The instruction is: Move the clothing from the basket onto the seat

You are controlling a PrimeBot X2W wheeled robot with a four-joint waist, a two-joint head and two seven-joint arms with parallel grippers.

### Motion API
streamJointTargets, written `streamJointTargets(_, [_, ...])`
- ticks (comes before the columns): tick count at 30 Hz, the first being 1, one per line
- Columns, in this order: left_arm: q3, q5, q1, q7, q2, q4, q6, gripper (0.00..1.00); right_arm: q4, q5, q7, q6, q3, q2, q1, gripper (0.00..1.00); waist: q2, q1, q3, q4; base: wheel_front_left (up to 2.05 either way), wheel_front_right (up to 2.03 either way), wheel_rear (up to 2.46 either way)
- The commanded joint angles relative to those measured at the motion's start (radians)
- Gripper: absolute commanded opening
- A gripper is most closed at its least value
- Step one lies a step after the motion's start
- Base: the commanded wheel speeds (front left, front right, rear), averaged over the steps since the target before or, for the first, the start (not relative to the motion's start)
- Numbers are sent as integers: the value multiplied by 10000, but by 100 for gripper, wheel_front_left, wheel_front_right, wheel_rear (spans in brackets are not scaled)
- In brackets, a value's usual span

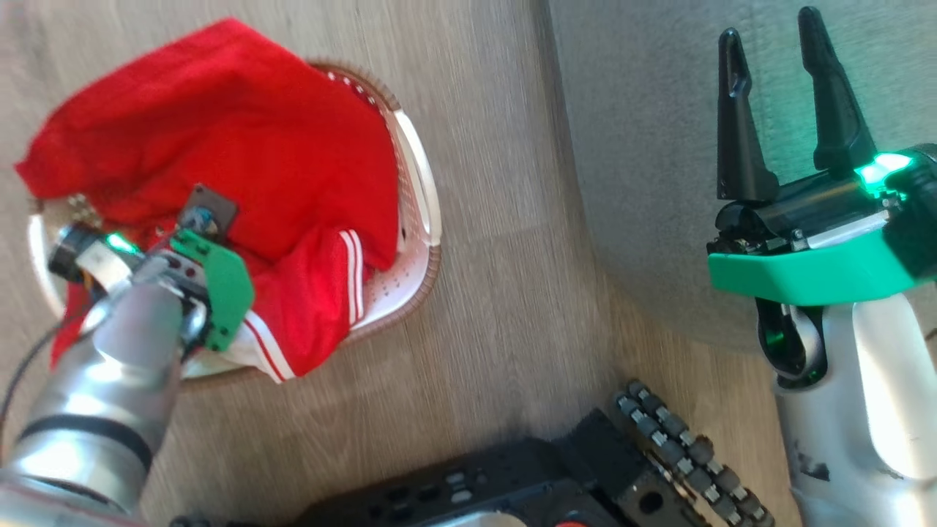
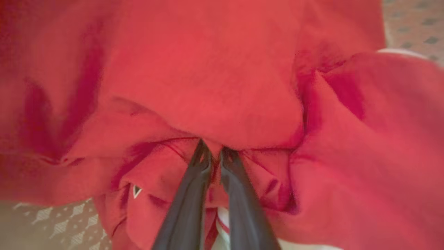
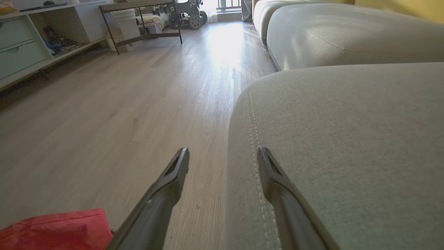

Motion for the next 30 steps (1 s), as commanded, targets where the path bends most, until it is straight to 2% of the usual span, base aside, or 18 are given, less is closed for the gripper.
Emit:
streamJointTargets(1, [135, -175, 504, -248, 125, -48, 12, 0, -214, -28, -63, -2, 179, 72, 343, 100, -1, 0, -584, 182, 0, 0, 0])
streamJointTargets(10, [85, -1522, 1486, -1498, -391, -315, 12, 0, 198, -244, -63, -2, 151, 72, 890, 100, -1, 0, -2758, 637, 0, 0, 0])
streamJointTargets(19, [-220, -2493, 2343, -1774, -450, -1405, 12, 0, 563, -428, -63, -2, 22, 72, 1669, 100, -1, 0, -4523, 1004, 0, 0, 0])
streamJointTargets(25, [-102, -3037, 3003, -1783, -318, -2802, 12, 0, 719, -496, -63, -2, -81, -9, 2156, 100, -1, 0, -5672, 1314, 0, 0, 0])
streamJointTargets(30, [391, -3281, 3480, -1784, -275, -3924, 36, 0, 841, -435, -63, -2, -72, -121, 2493, 100, -1, 0, -6427, 1561, 0, 0, 0])
